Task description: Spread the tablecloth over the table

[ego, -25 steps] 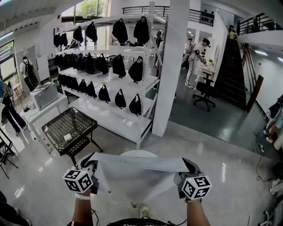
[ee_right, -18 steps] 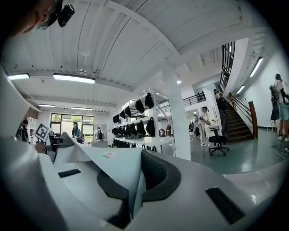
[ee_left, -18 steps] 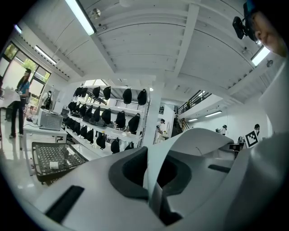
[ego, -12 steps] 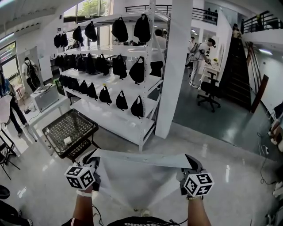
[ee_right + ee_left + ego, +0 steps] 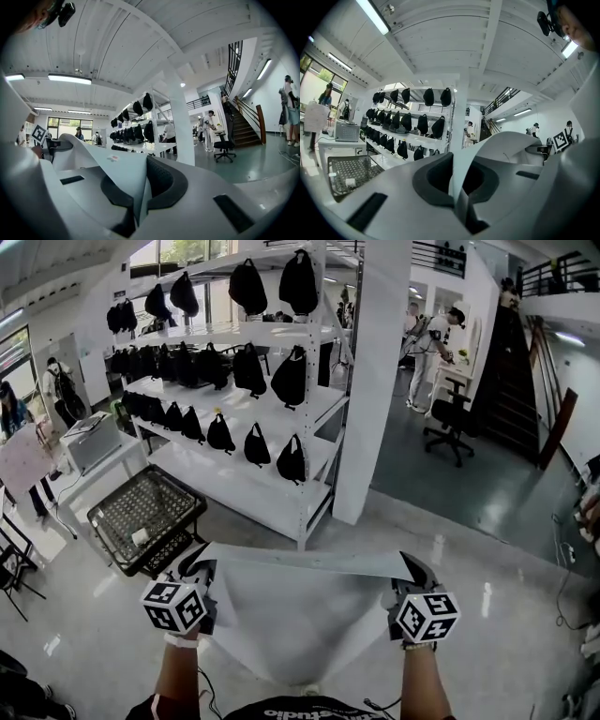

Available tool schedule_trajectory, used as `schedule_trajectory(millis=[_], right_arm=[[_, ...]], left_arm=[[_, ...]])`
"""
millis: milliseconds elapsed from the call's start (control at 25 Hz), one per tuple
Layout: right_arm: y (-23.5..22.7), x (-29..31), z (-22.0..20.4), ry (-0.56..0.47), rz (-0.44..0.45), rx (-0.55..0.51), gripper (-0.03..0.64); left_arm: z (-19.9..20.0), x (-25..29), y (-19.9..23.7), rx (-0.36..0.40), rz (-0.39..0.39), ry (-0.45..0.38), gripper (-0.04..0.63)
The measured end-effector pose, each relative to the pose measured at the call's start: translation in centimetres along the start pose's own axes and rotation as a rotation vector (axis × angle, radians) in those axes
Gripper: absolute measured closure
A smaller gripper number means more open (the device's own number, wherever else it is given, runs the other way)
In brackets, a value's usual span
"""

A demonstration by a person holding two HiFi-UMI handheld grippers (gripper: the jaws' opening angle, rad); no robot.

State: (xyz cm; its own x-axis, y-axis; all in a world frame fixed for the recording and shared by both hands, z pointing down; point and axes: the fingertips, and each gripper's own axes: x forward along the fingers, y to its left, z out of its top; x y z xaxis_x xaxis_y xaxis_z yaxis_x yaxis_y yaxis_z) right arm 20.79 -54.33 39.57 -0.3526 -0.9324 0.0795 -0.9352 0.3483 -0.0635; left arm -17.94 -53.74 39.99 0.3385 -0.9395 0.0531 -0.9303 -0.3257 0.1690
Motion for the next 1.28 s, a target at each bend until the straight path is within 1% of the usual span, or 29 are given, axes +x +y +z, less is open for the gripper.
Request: schedule_trajectory(millis=[240,400,560,680,840,1040,1160,1280], right_arm=[[-2.1,3.6,0.5,0.002,-0.001,0.003,0.591],[-3.2,5.8,0.7,0.010,0.000,0.002,0.591],[-4.3,8.3,1.8,0.002,0.004,-0.011,0.591],[-5.5,10.3,3.4,-0.022,0.003,-0.028,0.591],[-6.6,12.1,6.3,-0.074,-0.002,-0.047,0.591],[-7.6,13.0,9.5,-0.143,-0.016,-0.064,0.591],[-7.9,13.4,9.8,-0.154,-0.020,-0.068,0.591],[-7.9,13.6,8.7,-0.131,-0.015,-0.064,0.591]], left_arm=[[0.5,4.0,0.7,0.033,0.019,0.005,0.577],[0.8,6.4,1.2,0.024,0.023,-0.002,0.577],[1.9,9.0,1.9,0.027,0.027,-0.018,0.577],[3.4,11.4,2.1,0.035,0.031,-0.050,0.577],[6.5,13.8,2.0,0.050,0.030,-0.116,0.577],[10.1,15.5,1.4,0.092,0.021,-0.197,0.577],[10.4,15.9,1.4,0.114,0.024,-0.213,0.577],[8.9,15.9,1.8,0.114,0.025,-0.190,0.577]])
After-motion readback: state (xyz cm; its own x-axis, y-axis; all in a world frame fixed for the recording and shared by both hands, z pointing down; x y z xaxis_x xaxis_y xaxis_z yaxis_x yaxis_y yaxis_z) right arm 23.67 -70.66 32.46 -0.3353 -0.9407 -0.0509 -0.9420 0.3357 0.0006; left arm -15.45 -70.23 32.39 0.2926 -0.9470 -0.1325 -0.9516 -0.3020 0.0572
